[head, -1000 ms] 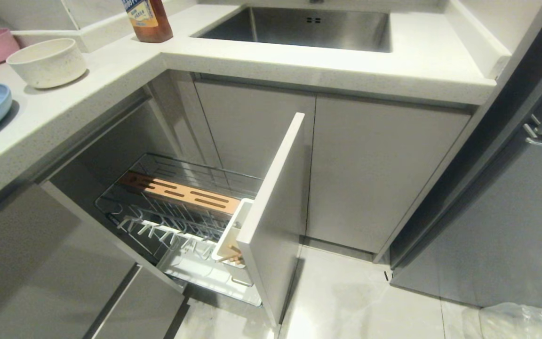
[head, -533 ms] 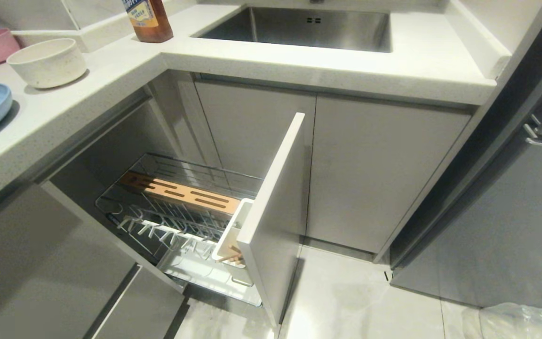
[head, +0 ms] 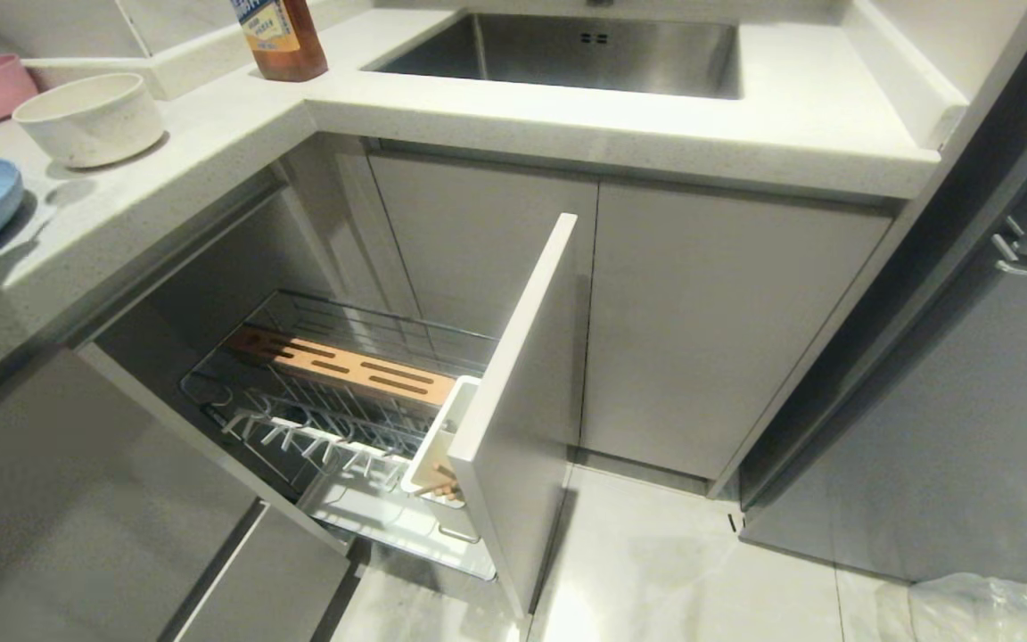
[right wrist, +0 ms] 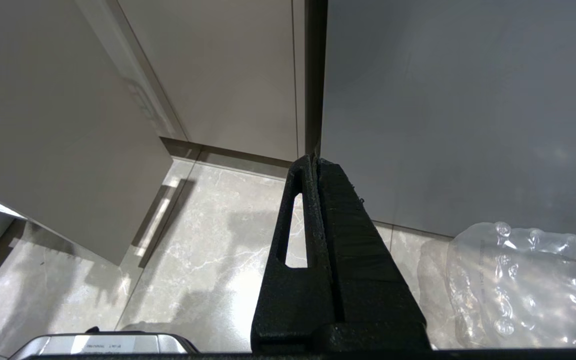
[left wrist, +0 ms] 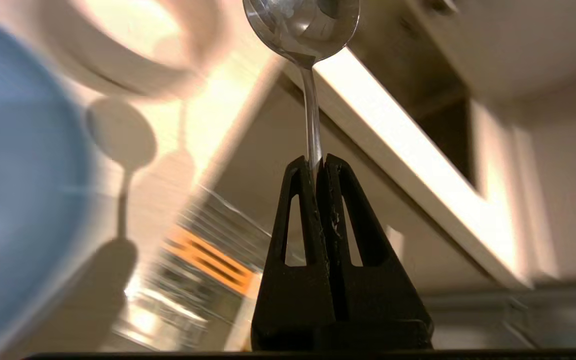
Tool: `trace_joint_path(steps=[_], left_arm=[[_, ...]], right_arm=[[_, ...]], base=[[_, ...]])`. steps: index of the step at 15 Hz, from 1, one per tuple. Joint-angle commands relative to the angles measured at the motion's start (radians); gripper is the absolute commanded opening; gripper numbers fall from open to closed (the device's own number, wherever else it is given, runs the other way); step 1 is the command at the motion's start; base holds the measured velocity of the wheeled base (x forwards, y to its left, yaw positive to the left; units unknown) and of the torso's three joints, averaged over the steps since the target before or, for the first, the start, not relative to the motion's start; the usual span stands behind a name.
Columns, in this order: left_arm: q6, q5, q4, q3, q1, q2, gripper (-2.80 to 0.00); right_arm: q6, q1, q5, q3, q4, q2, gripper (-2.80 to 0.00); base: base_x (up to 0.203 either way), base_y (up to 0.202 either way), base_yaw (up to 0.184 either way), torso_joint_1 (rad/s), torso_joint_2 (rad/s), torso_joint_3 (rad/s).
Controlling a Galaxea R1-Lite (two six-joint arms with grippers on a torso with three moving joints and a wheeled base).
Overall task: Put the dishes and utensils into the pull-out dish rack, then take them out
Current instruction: Pick up the spoon and place it in the cupboard
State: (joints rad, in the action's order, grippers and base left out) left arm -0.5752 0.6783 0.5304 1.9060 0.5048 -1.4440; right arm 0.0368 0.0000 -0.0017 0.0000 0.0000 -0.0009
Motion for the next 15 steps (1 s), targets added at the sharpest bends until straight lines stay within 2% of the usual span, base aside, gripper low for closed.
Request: trace_joint_path(steps=[1,4,6,8,10,12,15], left_arm=[[-0.021,-0.001,0.009,-0.015,-0.115,0.009,-2.80],[-0.027,-0.100,0.073,-0.073,-0.388,0.001,-2.80],[-0.023,-0.215,0.126,-0.112,-0.562,-0.008,-2.80],[-0.022,-0.331,0.226,-0.130,-0.685,-0.035,-2.80],[-0.020,-0.365,0.329,-0.135,-0.754,-0.074,-2.80],[-0.020,-0.373,0.434,-0.111,-0.788,-0.124,-2.80],[-0.020,-0.379,0.504,-0.095,-0.839,-0.206,-2.80]], right_arm=[[0.000,0.000,0.000,0.000,0.000,0.001,-2.80],[0.000,0.000,0.000,0.000,0.000,0.001,-2.80],[0.000,0.000,0.000,0.000,0.000,0.001,-2.80],[0.000,0.000,0.000,0.000,0.000,0.001,-2.80],[0.000,0.000,0.000,0.000,0.000,0.001,-2.80],[0.000,0.000,0.000,0.000,0.000,0.001,-2.80],[0.000,0.000,0.000,0.000,0.000,0.001,-2.80]], base=[[0.000,0.000,0.000,0.000,0.00,0.000],[0.000,0.000,0.000,0.000,0.00,0.000],[0.000,0.000,0.000,0.000,0.00,0.000],[0.000,0.000,0.000,0.000,0.00,0.000],[0.000,0.000,0.000,0.000,0.00,0.000],[0.000,0.000,0.000,0.000,0.00,0.000],[0.000,0.000,0.000,0.000,0.00,0.000]])
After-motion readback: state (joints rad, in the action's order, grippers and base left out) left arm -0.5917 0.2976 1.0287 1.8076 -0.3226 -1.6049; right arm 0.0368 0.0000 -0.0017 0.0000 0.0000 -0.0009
